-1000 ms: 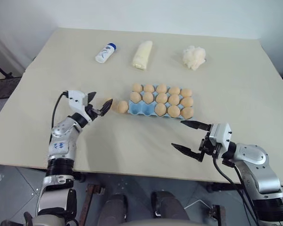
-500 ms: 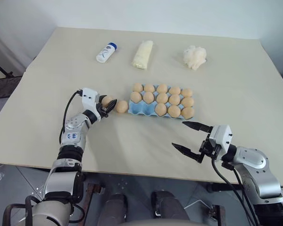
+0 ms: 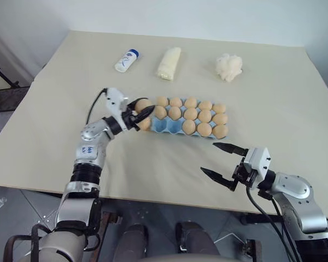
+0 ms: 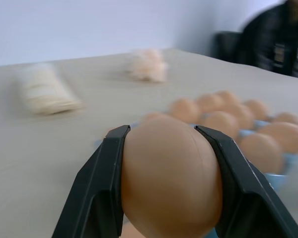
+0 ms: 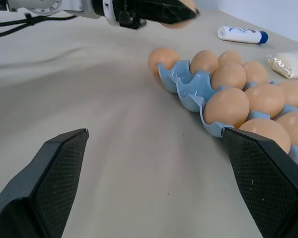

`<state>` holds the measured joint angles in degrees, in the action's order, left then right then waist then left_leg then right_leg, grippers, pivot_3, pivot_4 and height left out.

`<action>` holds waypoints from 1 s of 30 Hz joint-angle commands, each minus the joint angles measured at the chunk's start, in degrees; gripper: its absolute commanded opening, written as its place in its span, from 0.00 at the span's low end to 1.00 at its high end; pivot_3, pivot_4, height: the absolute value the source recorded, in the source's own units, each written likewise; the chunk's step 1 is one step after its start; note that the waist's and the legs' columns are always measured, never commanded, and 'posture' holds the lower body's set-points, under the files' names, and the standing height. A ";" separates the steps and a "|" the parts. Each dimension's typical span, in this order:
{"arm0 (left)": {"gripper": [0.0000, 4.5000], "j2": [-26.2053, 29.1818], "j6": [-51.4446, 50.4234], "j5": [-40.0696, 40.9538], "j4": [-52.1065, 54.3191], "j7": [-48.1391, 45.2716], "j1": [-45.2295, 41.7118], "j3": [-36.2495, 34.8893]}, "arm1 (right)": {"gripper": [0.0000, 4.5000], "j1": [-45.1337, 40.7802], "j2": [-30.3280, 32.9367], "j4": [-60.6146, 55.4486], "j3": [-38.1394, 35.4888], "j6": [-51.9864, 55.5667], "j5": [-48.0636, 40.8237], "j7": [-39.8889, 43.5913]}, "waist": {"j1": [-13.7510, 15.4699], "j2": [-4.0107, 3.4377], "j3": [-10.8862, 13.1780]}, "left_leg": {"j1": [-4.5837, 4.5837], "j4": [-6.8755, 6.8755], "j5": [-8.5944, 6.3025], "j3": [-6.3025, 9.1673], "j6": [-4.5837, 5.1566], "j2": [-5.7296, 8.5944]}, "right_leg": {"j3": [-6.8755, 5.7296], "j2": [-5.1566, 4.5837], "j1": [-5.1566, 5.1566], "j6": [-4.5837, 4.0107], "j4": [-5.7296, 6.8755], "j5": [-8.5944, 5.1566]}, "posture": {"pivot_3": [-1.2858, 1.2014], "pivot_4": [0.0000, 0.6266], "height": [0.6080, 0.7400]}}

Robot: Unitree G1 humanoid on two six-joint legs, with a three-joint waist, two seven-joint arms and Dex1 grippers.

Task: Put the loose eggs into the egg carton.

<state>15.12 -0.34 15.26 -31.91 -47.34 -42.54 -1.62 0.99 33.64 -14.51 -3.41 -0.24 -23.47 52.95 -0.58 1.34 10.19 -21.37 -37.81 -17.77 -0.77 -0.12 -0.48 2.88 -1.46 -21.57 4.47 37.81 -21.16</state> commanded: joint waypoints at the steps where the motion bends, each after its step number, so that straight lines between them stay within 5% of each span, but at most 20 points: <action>1: 0.39 -0.35 1.65 -2.54 -0.36 -1.52 -1.36 2.68 | 1.00 0.19 -0.13 -1.61 -1.41 -1.54 -0.52 -0.09 | 0.10 0.00 0.01 | 0.00 0.00 0.00 0.00 0.00 0.00 | 0.00 0.01 0.00 0.00 0.00 0.00 | 0.52 0.24 1.00; 5: 0.39 -1.46 2.63 -3.34 -4.92 -1.32 -3.33 3.03 | 1.00 0.70 -0.39 -2.32 -1.72 -1.50 -0.35 -1.23 | 0.03 0.01 0.03 | 0.00 0.00 0.01 0.00 0.02 -0.01 | 0.01 0.04 -0.02 0.00 0.02 0.00 | 0.52 0.24 1.00; 14: 0.99 -1.24 2.93 -2.65 -3.78 -3.72 -1.87 2.88 | 1.00 1.63 -0.46 -3.84 -1.70 -0.89 -0.56 -2.76 | 0.42 0.01 0.03 | 0.00 0.00 0.02 0.01 0.03 -0.01 | 0.01 0.01 -0.01 0.00 0.01 0.00 | 0.52 0.24 1.00; 24: 0.99 0.83 3.56 -5.29 -7.28 -0.94 -2.90 2.22 | 1.00 1.74 -0.56 -4.09 -1.68 -1.16 -0.71 -3.46 | 0.37 0.01 0.04 | 0.01 0.00 0.02 0.01 0.04 -0.01 | 0.01 0.02 -0.01 0.00 0.03 0.00 | 0.52 0.24 1.00; 30: 0.65 -0.17 2.29 -6.54 -8.75 -0.35 -3.75 3.41 | 1.00 1.25 -0.84 -3.83 -1.40 -1.26 -0.77 -3.47 | 0.55 0.02 0.05 | -0.01 -0.01 0.02 0.02 0.04 0.00 | 0.00 0.00 -0.01 0.00 0.02 0.00 | 0.52 0.24 1.00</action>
<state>15.44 2.21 9.18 -40.88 -47.97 -45.18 1.14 2.52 33.06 -16.41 -3.76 -0.86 -23.40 49.63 -0.03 1.36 10.24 -21.38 -37.82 -17.75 -0.76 -0.07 -0.49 2.89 -1.45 -21.58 4.47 37.83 -21.16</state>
